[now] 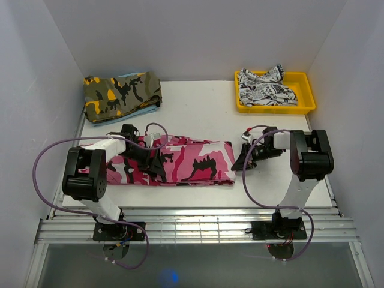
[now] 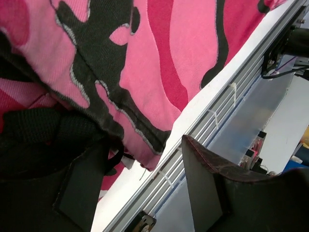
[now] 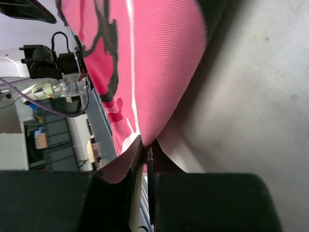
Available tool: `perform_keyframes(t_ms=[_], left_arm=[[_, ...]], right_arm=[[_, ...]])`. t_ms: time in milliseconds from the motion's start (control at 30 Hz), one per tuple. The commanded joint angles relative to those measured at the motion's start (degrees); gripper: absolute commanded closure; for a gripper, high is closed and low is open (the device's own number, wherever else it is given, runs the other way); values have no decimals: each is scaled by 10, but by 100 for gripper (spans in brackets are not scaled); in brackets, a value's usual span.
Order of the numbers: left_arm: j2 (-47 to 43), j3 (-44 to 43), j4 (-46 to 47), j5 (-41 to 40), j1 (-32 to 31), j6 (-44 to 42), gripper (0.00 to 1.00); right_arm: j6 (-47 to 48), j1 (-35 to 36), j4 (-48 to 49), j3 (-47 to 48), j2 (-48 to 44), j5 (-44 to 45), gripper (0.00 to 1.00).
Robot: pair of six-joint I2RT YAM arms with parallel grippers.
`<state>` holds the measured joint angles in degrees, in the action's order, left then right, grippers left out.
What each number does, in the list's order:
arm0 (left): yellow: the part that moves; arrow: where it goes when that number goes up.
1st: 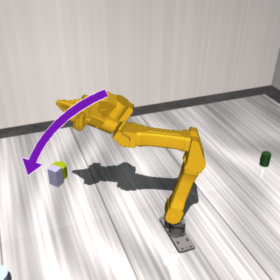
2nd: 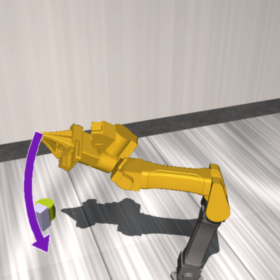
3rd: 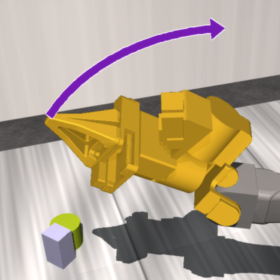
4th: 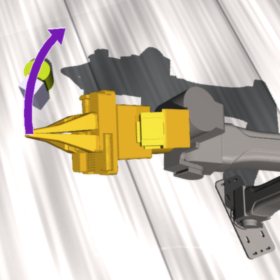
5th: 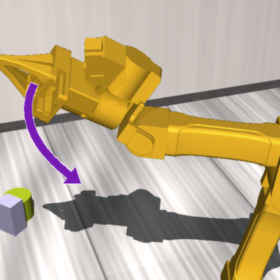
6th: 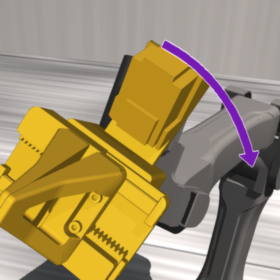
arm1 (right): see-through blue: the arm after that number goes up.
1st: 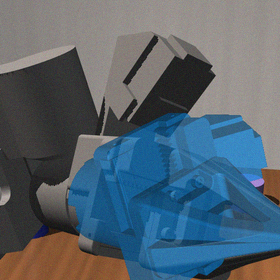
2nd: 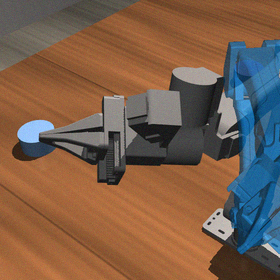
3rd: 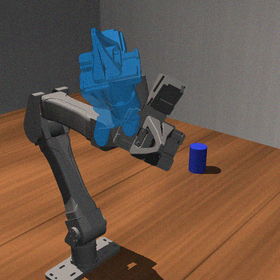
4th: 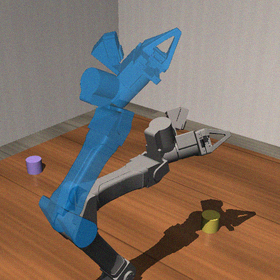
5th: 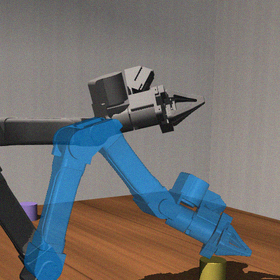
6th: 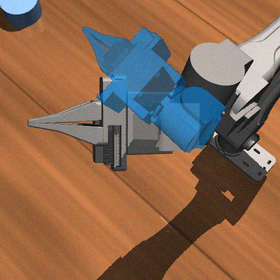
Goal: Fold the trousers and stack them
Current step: Fold the trousers
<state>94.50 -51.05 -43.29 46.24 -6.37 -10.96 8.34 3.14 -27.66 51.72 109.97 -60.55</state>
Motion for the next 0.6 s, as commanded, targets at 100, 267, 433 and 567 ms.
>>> perform_keyframes(t_ms=[100,267,433,567], left_arm=[[1,-41,36,-11,2,20,18],[-96,-57,50,-11,11,44,2],[-149,-50,24,-42,58,33,2],[-147,-36,11,-44,63,16,2]], right_arm=[[93,-58,-94,12,-109,22,92],[197,-122,-242,46,-134,40,92],[278,-207,-332,88,-143,59,92],[286,-220,-331,80,-122,85,92]])
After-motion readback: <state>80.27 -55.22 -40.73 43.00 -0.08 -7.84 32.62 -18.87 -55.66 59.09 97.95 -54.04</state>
